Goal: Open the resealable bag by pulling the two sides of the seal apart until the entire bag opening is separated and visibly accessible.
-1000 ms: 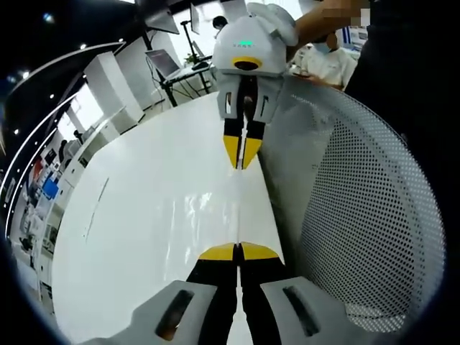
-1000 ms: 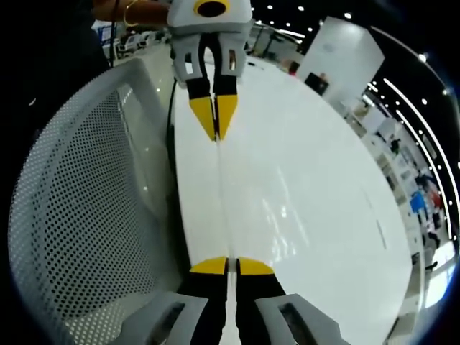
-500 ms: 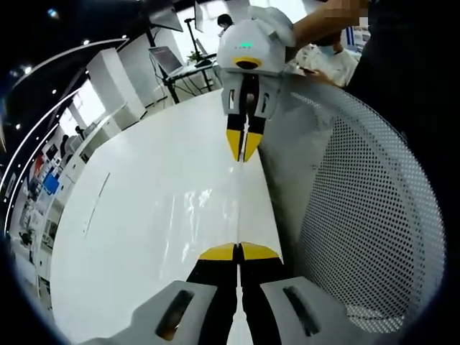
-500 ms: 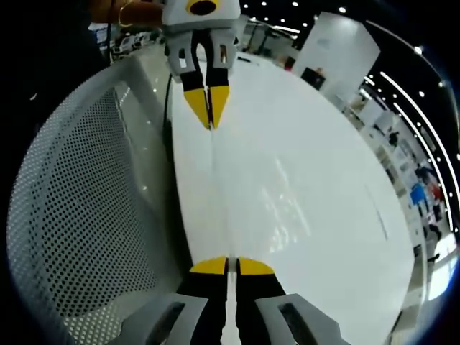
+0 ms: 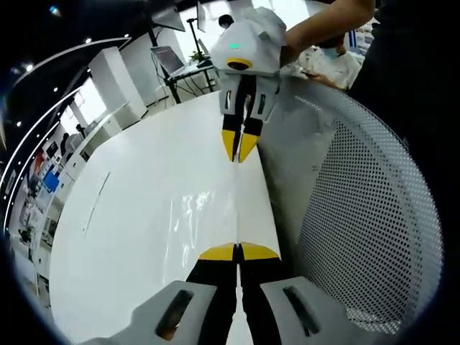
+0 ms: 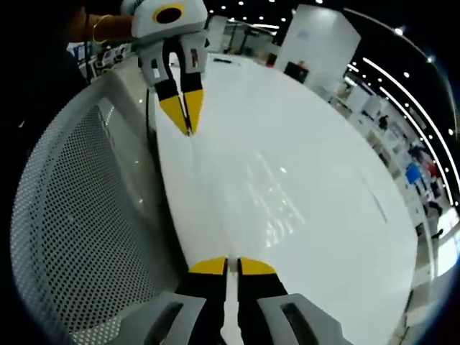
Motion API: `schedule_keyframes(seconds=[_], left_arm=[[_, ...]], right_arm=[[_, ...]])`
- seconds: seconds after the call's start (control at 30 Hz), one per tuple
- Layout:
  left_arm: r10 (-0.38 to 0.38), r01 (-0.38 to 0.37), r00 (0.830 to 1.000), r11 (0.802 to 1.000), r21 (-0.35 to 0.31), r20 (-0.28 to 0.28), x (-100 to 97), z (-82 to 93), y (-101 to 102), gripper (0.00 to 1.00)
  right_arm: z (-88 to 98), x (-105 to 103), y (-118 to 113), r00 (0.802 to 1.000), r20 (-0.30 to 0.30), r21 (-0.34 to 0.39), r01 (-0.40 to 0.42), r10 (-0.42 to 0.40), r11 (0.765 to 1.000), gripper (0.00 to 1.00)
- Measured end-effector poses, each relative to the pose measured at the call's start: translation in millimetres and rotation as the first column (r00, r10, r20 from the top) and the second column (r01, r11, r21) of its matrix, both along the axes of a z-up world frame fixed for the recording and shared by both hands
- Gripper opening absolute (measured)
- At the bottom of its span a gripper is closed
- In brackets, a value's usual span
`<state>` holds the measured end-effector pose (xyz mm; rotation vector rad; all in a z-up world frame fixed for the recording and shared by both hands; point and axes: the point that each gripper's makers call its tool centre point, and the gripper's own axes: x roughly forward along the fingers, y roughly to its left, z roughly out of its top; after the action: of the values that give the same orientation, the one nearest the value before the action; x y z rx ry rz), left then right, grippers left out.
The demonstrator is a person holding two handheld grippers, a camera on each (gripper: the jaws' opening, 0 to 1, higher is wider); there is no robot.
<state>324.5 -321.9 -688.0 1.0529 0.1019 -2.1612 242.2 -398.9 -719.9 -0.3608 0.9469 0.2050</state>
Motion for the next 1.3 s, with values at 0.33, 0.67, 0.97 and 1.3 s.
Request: schedule_keyframes(seconds=[0.33, 0.67, 0.97, 1.3], left_arm=[[0.026, -0.025, 1.0, 1.0, -0.009, 0.013, 5.1, -0.4, -3, 0.0], [0.039, -0.039, 0.999, 0.999, -0.011, 0.021, 9.1, 0.2, -6, 0.0], [0.057, -0.057, 0.998, 0.998, -0.02, 0.014, 11.0, 1.5, -6, 0.0], [0.066, -0.065, 0.997, 0.998, -0.02, 0.033, 12.3, -2.1, -7, 0.0]], right_arm=[[8.1, 10, 1, 0.998, 0.055, 0.005, 0.031, -0.032, 0.999, 0.09], [14.7, 21, 19, 0.995, 0.095, 0.01, -0.029, 0.028, 1.0, 0.07], [5.7, 24, 28, 0.995, 0.068, 0.003, -0.07, 0.069, 0.998, 0.06], [1.3, 39, 32, 0.993, 0.079, 0.011, -0.084, 0.082, 0.996, 0.04]])
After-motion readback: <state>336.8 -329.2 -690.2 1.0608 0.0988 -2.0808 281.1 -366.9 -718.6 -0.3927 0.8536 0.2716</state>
